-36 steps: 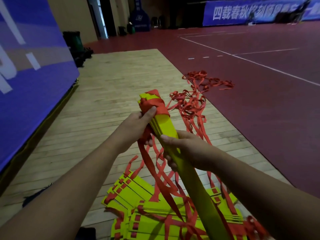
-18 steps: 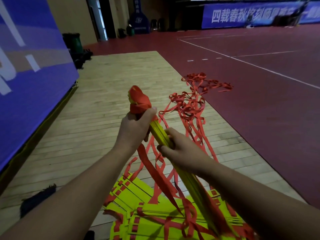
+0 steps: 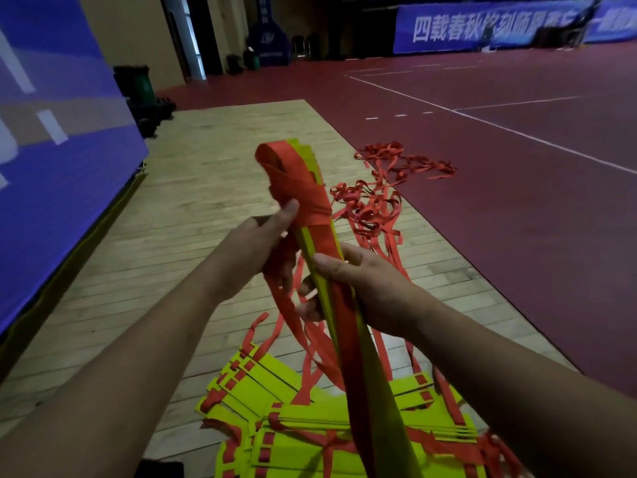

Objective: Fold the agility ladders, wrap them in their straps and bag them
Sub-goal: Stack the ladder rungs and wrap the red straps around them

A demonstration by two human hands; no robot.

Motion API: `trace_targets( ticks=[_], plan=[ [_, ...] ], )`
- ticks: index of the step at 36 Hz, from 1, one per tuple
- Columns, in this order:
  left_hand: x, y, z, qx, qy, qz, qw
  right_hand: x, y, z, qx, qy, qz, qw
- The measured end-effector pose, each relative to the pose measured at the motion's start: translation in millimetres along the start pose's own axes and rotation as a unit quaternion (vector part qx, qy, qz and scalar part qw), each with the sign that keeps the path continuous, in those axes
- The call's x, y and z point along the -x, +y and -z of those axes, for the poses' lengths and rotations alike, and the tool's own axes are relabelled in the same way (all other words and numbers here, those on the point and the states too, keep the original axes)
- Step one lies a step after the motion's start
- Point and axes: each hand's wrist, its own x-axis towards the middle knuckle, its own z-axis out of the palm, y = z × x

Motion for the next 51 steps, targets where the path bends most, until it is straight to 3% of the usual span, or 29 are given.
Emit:
trace_targets(
  ticks=[6, 10, 12, 17, 26, 30, 36, 40, 44, 46, 48, 51],
  plan=[
    [5.2, -2.3, -14.6, -0.015, -0.042, 0.067, 0.997, -1.7, 9.5, 4.9, 0.178, 0.075, 0.009, 0.981],
    [5.7, -12.2, -30.8, -0.05, 0.036, 0.053, 0.997, -8.0, 17.0, -2.6, 0.403, 0.104, 0.031, 0.909],
    [4.5, -15.1, -34.5, -0.059, 0.075, 0.039, 0.995, -9.1, 19.2, -4.8, 0.448, 0.109, 0.029, 0.887],
    [3.1, -12.1, -32.3, -0.026, 0.142, -0.021, 0.989, -3.4, 5.0, -4.2, 0.397, 0.086, 0.029, 0.913],
    [-0.2, -3.5, -13.1, 0.172, 0.061, -0.056, 0.982, 10.4, -1.9, 8.6, 0.213, -0.002, -0.07, 0.974],
    [0.6, -0.1, -4.8, 0.225, -0.013, -0.022, 0.974, 10.9, -3.5, 8.7, 0.163, 0.004, -0.046, 0.986],
    [-1.1, -8.4, 1.1, 0.013, -0.014, 0.081, 0.997, 10.7, 0.3, 10.3, 0.092, 0.012, -0.047, 0.995],
    [3.0, -11.1, -16.9, -0.007, -0.019, 0.096, 0.995, 10.1, 4.9, 7.8, 0.206, 0.062, -0.068, 0.974],
    [4.0, -18.5, -35.3, -0.059, 0.063, 0.072, 0.994, 3.8, 16.4, 0.2, 0.431, 0.095, -0.031, 0.897],
    [3.5, -19.7, -36.2, -0.048, 0.097, 0.065, 0.992, 2.1, 17.6, -0.9, 0.476, 0.101, -0.03, 0.873],
    [2.0, -18.3, -32.2, -0.023, 0.122, 0.057, 0.991, 3.8, 11.4, -4.0, 0.457, 0.107, -0.032, 0.882],
    [-1.2, -15.8, -25.0, 0.02, 0.14, 0.057, 0.988, 5.7, -5.9, -13.9, 0.348, 0.146, -0.065, 0.924]
  ],
)
